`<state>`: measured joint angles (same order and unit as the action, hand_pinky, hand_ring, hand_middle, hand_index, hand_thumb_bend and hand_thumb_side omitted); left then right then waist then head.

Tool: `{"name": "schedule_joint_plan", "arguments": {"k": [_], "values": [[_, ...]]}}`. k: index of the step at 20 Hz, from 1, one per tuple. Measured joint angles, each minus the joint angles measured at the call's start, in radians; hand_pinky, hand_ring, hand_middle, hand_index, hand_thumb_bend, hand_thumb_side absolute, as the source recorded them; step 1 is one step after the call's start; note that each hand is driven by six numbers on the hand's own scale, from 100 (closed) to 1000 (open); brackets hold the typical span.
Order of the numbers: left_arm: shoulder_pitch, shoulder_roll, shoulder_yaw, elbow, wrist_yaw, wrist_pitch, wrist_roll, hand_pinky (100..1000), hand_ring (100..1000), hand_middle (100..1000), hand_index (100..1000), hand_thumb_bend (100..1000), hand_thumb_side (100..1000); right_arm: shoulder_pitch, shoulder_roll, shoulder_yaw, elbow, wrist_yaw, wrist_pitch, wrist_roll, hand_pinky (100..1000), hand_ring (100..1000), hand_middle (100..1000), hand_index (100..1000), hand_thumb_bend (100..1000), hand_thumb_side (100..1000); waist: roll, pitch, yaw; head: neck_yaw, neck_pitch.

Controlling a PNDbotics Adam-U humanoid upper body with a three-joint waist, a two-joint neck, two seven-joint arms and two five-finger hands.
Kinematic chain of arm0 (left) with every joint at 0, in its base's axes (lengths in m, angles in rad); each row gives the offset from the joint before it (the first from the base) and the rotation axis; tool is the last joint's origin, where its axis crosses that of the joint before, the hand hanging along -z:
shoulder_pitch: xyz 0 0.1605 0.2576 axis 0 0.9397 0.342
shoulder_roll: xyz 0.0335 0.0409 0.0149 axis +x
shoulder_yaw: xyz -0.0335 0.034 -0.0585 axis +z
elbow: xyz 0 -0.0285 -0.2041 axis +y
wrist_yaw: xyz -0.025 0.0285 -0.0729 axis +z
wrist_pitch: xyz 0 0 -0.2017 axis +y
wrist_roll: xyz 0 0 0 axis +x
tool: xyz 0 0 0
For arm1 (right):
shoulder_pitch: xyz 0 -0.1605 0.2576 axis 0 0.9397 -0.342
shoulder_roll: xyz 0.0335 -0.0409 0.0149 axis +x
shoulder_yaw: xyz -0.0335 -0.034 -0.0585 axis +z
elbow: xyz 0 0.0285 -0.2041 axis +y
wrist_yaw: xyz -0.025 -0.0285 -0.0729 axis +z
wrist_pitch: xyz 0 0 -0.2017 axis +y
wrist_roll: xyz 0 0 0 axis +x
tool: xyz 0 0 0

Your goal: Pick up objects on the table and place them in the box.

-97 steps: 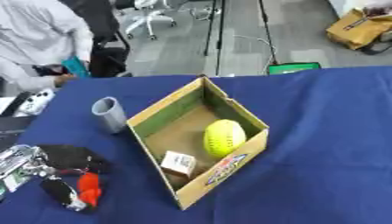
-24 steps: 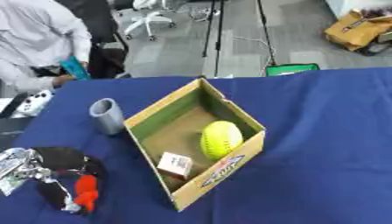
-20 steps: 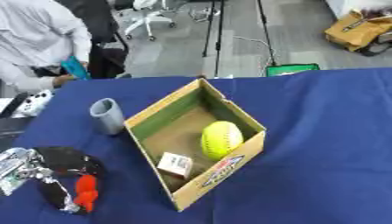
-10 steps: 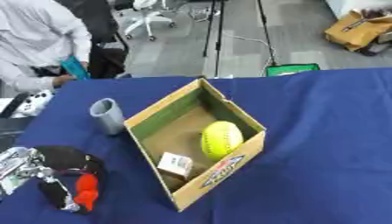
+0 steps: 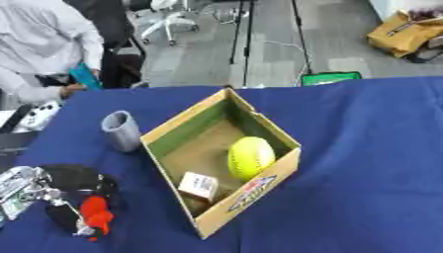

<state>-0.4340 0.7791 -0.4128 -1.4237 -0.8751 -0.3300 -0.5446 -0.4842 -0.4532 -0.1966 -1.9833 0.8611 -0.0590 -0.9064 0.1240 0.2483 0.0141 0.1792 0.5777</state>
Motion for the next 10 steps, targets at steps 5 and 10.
{"name": "schedule_joint_plan", "arguments": {"k": [5,10], "values": [[-0.002,-0.004,-0.001,0.0,0.002,-0.001,0.007,200,486,522,691,509,578,0.0,0.0,0.0,0.0,0.0,0.0,0.0,621,472,352,463,100,591,0.0,0.001,0.002,0.002,0.0],[-0.004,-0.005,-0.002,0.001,0.002,-0.001,0.012,188,477,503,678,498,562,-0.001,0.0,0.0,0.0,0.0,-0.002,0.0,621,472,353,463,100,592,0.0,0.002,0.002,0.004,-0.004]]}}
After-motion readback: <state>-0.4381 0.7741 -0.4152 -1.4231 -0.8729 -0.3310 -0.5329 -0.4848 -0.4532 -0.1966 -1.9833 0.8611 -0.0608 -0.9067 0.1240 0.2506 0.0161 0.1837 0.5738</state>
